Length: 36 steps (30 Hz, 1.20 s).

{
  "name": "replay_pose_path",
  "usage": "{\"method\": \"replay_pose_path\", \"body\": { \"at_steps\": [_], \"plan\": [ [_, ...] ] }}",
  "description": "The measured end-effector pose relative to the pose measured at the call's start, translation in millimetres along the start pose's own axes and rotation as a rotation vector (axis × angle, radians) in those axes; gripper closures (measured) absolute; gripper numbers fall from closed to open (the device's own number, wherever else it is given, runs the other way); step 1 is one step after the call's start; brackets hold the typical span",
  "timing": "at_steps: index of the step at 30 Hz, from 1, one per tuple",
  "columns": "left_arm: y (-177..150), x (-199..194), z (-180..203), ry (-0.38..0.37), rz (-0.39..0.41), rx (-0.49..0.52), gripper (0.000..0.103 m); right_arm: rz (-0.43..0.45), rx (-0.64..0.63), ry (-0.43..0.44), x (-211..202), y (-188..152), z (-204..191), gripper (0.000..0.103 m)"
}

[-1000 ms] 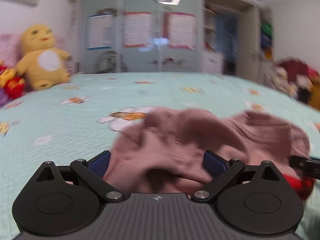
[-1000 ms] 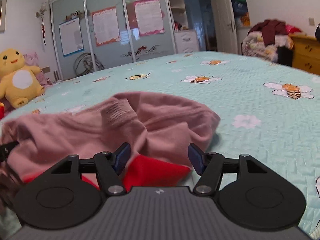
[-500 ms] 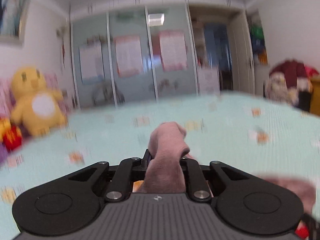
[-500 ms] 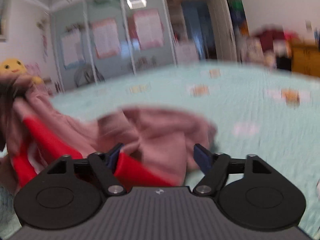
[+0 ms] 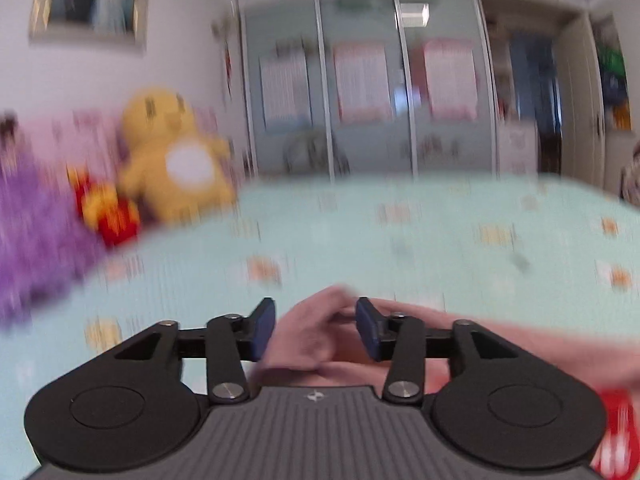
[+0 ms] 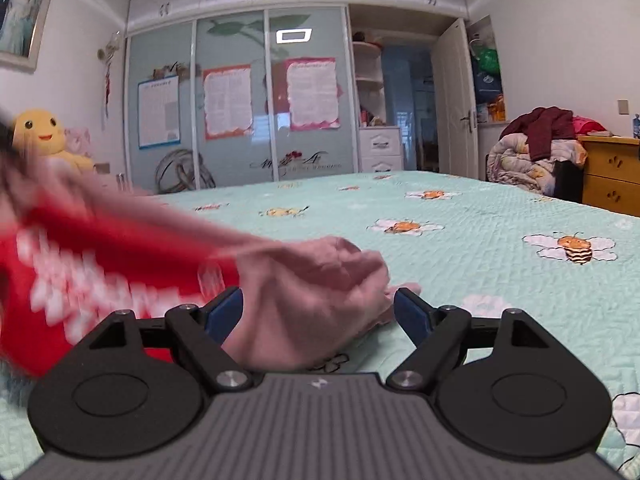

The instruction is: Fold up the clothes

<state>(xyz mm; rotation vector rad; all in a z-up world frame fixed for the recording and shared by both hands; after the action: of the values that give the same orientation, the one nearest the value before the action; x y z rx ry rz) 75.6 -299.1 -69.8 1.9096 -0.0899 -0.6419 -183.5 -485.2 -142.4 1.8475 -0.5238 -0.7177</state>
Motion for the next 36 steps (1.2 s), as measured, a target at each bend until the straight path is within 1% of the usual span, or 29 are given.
{"method": "replay_pose_path", "body": {
  "at_steps": [2,4,6,8,10,12,14,16,20,22,24,25,27,28,29,30,34,36],
  "plan": [
    [-34.9,-4.3,16.4,-0.063,-0.048,0.012,0.047,-0.025,-0.008,0.012,1.7,-4.0,-3.6,0.021],
    [-57.5,-7.3,31.7,-0.108,-0.071,0.037,0.046,-0.063,-0.007,0.024,3.9,-10.3,-6.6,0.021],
    [-70.3,-8.0,38.6,-0.113,-0.066,0.047,0.044,-0.099,0.000,0.033,6.2,-16.5,-9.1,0.021],
    [-76.5,-6.1,37.1,-0.112,-0.045,0.028,0.041,-0.128,0.006,0.042,7.9,-21.5,-11.5,0.021],
    [-81.5,-2.5,30.9,-0.110,-0.023,0.001,0.029,-0.146,0.008,0.053,8.3,-24.2,-13.9,0.021],
    [-88.2,1.3,24.8,-0.084,0.007,-0.027,0.009,-0.165,0.033,0.069,11.6,-21.6,-12.6,0.021],
    [-93.8,3.6,17.5,-0.091,-0.009,-0.090,0.003,-0.212,0.099,0.077,15.2,-23.7,-10.0,0.021],
    [-94.1,6.8,14.9,-0.114,-0.023,-0.135,0.001,-0.253,0.180,0.069,26.1,-22.5,-5.7,0.021],
    [-96.7,7.8,15.7,-0.136,-0.031,-0.161,0.000,-0.326,0.359,0.037,54.7,-22.0,7.1,0.021],
    [-99.2,9.5,15.2,-0.151,-0.035,-0.177,0.000,-0.330,0.409,0.025,68.6,-20.4,10.4,0.021],
    [-101.5,9.7,15.6,-0.171,-0.043,-0.201,0.000,-0.352,0.433,0.003,82.8,-17.8,7.7,0.022],
    [-102.6,9.7,16.3,-0.181,-0.048,-0.215,0.000,-0.374,0.432,0.003,88.7,-16.1,3.3,0.026],
    [-104.1,10.3,16.5,-0.197,-0.055,-0.237,0.000,-0.426,0.417,0.022,99.2,-9.0,-9.3,0.077],
    [-104.5,10.3,16.3,-0.203,-0.056,-0.243,0.000,-0.447,0.404,0.025,103.8,-3.9,-15.7,0.084],
    [-104.3,9.8,16.6,-0.208,-0.053,-0.245,0.000,-0.423,0.378,0.031,104.3,8.4,-22.8,0.088],
    [-103.8,8.8,18.0,-0.219,-0.047,-0.243,0.000,-0.385,0.365,0.056,102.7,25.1,-29.2,0.090],
    [-103.8,6.0,21.6,-0.243,-0.034,-0.239,0.000,-0.244,0.345,0.178,90.7,96.5,-50.9,0.093],
    [-104.5,6.3,20.4,-0.237,-0.040,-0.247,0.000,-0.182,0.301,0.198,80.5,117.6,-61.0,0.094]
  ]
}}
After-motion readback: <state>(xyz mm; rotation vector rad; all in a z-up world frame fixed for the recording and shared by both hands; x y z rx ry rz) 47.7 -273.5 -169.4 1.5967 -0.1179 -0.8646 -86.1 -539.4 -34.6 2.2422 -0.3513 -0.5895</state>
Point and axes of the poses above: each gripper's, at about its wrist camera, not at the fingertips, and x roughly the way its jaws point, z to its right, y to its top, the point moved 6 cm from there along x, roughly the way its jaws point, and after that the axes turned 12 degrees about x, right-handed, at the moved point
